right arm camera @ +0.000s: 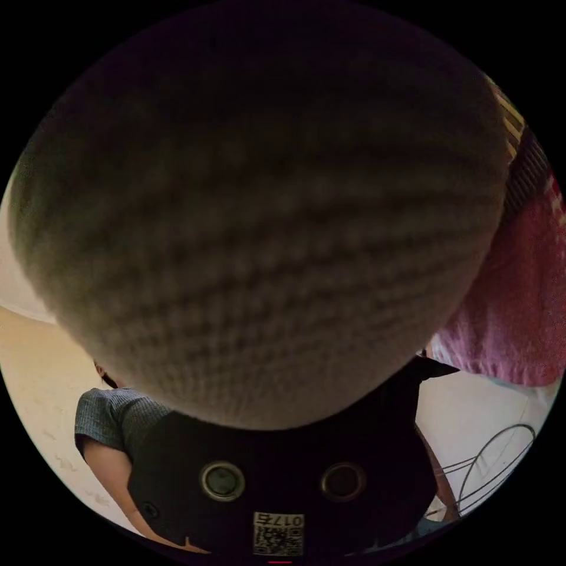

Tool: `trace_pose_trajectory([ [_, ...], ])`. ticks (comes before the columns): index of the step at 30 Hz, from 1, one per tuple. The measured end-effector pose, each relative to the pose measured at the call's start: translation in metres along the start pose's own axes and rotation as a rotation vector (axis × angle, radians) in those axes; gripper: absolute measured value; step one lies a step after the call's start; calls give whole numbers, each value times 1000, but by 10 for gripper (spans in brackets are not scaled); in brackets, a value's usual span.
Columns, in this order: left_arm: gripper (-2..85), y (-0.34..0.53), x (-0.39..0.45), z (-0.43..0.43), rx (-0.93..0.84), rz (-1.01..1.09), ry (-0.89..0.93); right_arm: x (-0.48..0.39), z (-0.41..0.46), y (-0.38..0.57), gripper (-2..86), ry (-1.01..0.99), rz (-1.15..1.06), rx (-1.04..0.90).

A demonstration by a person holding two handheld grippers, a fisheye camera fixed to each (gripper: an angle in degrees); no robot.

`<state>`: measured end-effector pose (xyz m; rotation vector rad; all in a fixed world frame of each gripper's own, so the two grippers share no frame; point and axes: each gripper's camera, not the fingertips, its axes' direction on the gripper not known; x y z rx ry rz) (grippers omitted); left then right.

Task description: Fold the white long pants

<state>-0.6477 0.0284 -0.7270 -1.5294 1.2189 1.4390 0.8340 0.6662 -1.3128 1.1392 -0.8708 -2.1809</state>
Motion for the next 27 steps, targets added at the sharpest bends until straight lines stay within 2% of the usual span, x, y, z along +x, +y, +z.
trace_pose_trajectory([
  [3,114,17,52,-6,-25,141,-29,-25,5,10,248,-74,-29,32],
  [7,141,36,111,0,-118,336,-107,-106,-1,-7,224,-56,-221,-7],
  [12,159,38,111,20,-170,303,-116,-238,-70,-62,204,1,-544,44],
  [16,159,41,90,38,-213,235,-149,-376,-158,-103,192,166,-807,198],
  [19,158,41,70,44,-217,179,-175,-443,-241,-131,185,218,-883,350],
  [22,157,36,48,47,-198,114,-193,-468,-336,-156,178,268,-834,523],
  [24,156,30,36,52,-193,73,-203,-454,-396,-165,175,285,-699,656],
  [26,155,22,31,61,-198,56,-205,-412,-463,-154,170,317,-442,899],
  [27,155,17,31,68,-205,52,-215,-399,-475,-149,169,325,-361,948],
])
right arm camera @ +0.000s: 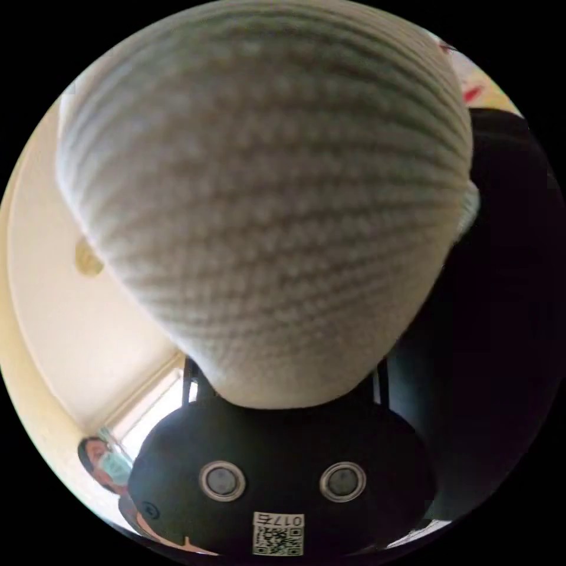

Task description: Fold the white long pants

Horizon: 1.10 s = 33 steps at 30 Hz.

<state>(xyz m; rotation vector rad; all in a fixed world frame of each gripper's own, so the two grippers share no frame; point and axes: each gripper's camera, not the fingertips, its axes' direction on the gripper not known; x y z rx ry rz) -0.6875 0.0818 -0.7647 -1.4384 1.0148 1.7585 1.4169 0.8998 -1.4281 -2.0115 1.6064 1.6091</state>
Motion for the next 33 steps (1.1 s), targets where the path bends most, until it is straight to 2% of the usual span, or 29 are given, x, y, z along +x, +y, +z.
trace_pose_trajectory([
  [1,154,-7,2,6,-6,4,-14,30,-11,2,166,53,118,15],
  [2,154,-11,3,9,-8,5,-21,49,-12,4,164,-1,165,-19],
  [4,153,-25,5,20,-17,9,-35,51,-4,9,159,-11,156,-73],
  [6,151,-35,6,30,-30,11,-33,37,5,18,155,78,119,-124],
  [8,149,-45,7,39,-40,22,-35,16,14,44,143,258,64,-164],
  [11,141,-54,10,46,-28,43,-56,-6,3,94,112,485,-41,-77],
  [14,117,-56,11,43,24,72,-104,-26,-11,162,56,630,-148,48],
  [18,46,-43,1,11,193,89,-242,-30,-9,262,17,812,-292,122],
  [20,15,-33,-4,-15,290,93,-300,10,0,309,9,771,-250,12],
  [23,6,-19,-8,-84,468,66,-563,59,34,359,5,603,-170,-180],
  [25,41,-9,-10,-164,645,7,-775,69,61,383,4,511,-171,-262],
  [26,56,-7,-10,-186,691,-8,-815,69,82,394,4,486,-192,-314],
  [28,108,-2,-15,-268,850,-102,-989,66,115,405,4,492,-228,-397],
  [31,143,-23,-42,-337,885,-268,-1207,53,164,419,4,473,-303,-507],
  [33,146,-48,-84,-357,794,-376,-1264,44,184,427,4,441,-337,-541],
])
